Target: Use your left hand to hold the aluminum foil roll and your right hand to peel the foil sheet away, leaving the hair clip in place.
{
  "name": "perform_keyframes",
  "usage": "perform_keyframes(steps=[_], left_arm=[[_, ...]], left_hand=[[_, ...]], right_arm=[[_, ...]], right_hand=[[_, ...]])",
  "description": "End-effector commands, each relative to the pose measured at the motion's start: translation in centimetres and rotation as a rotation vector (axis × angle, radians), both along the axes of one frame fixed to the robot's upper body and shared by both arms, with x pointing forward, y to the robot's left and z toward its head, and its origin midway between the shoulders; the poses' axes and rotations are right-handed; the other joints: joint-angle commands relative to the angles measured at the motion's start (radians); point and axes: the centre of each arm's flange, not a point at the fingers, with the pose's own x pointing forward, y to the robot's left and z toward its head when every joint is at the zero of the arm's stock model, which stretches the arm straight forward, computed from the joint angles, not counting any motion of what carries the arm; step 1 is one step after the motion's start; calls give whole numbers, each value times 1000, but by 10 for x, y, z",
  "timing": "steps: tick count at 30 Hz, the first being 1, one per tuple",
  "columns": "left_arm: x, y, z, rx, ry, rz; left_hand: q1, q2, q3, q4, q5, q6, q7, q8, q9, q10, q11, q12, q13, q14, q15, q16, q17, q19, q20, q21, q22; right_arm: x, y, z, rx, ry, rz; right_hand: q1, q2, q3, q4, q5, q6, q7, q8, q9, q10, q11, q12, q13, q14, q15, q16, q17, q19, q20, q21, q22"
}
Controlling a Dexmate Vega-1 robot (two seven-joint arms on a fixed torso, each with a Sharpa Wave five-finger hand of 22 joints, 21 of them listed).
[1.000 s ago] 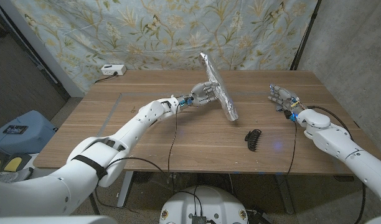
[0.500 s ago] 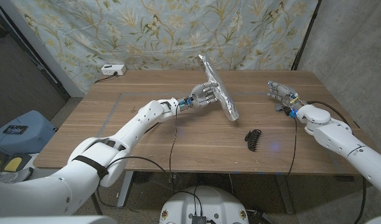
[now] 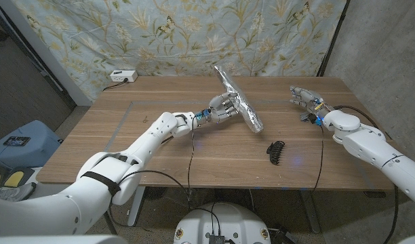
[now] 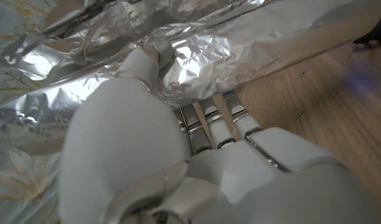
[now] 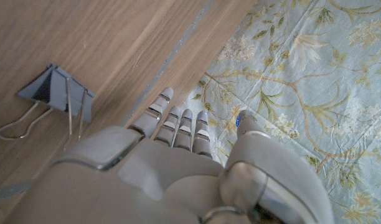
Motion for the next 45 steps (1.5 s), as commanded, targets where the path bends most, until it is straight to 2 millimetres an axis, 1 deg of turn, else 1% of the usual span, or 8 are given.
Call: perform_keyframes(steps=[1, 5, 8, 13, 22, 28, 29, 45], left_arm=[[-4, 1, -8, -6, 74, -7], [-4, 2, -8, 1, 97, -4], [-5, 3, -7, 10, 108, -2], [-5, 6, -5, 27, 128, 5], [-6, 6, -7, 36, 168, -12], [-6, 6, -8, 34, 185, -25], [-6, 6, -8, 33, 188, -27], [-5, 13, -9, 48, 198, -48]], left_hand=[[-61, 53, 56, 57, 9, 115, 58, 210, 33, 154, 17, 128, 287, 27, -15, 2, 8, 6, -4, 6, 0], [-60, 52, 58, 54, 11, 118, 56, 214, 32, 159, 13, 129, 288, 33, -17, 2, 9, 10, -4, 9, 0], [-60, 52, 59, 53, 11, 117, 57, 214, 30, 158, 15, 129, 289, 34, -15, 1, 11, 9, -4, 10, 0], [-64, 53, 58, 55, 11, 116, 59, 215, 28, 157, 16, 128, 288, 35, -15, 0, 14, 10, -3, 12, 1], [-73, 52, 54, 57, 10, 108, 64, 214, 23, 143, 15, 120, 285, 30, -13, -4, 20, 8, -2, 15, 1], [-81, 53, 52, 60, 10, 92, 67, 207, 16, 127, 24, 103, 269, 16, -3, -14, 22, 2, 5, 16, 1], [-84, 54, 51, 62, 9, 88, 70, 205, 15, 125, 19, 100, 265, 16, -4, -14, 22, 1, 5, 16, 1], [-109, 63, 40, 69, 3, 24, 87, 172, -3, 64, 50, 60, 242, -27, 26, -40, 23, -29, 28, 12, 1]], right_arm=[[-7, 8, 9, -63, 13, 1], [-10, 11, 14, -82, 16, -2], [-13, 14, 17, -101, 16, 3], [-19, 17, 22, -128, 12, 1], [-27, 22, 23, -140, 25, 0], [-33, 29, 24, -155, 59, -1], [-34, 30, 24, -161, 66, -1], [-47, 44, 30, -181, 108, 21]], right_hand=[[-6, 2, 5, -2, 0, 8, 3, 6, 4, 4, 6, 5, 4, 2, 2, 8, 3, 4, -42, 0, 3], [-6, 0, 5, -3, 0, 17, 9, 8, 4, 8, 16, 7, 4, 5, 11, 9, 3, 6, -39, 1, 3], [-4, -1, 7, -7, 0, 31, 25, 12, 3, 19, 34, 10, 3, 8, 19, 10, 2, 8, -37, 1, 3], [-1, -2, 11, -13, 0, 44, 37, 14, 2, 31, 48, 13, 2, 16, 33, 11, 0, 15, -31, 4, 2], [0, -2, 12, -16, 1, 48, 41, 13, 1, 35, 53, 12, 0, 20, 36, 12, 0, 18, -26, 4, 2], [1, -1, 14, -17, 1, 48, 41, 11, 1, 34, 52, 11, 0, 20, 37, 12, 0, 18, -25, 4, 2], [1, -1, 14, -17, 1, 48, 42, 11, 1, 35, 53, 12, 0, 21, 38, 12, 0, 18, -25, 4, 2], [1, 3, 18, -18, 1, 45, 49, 6, 0, 30, 68, 7, -1, 23, 44, 13, 1, 20, -14, 4, 2]])
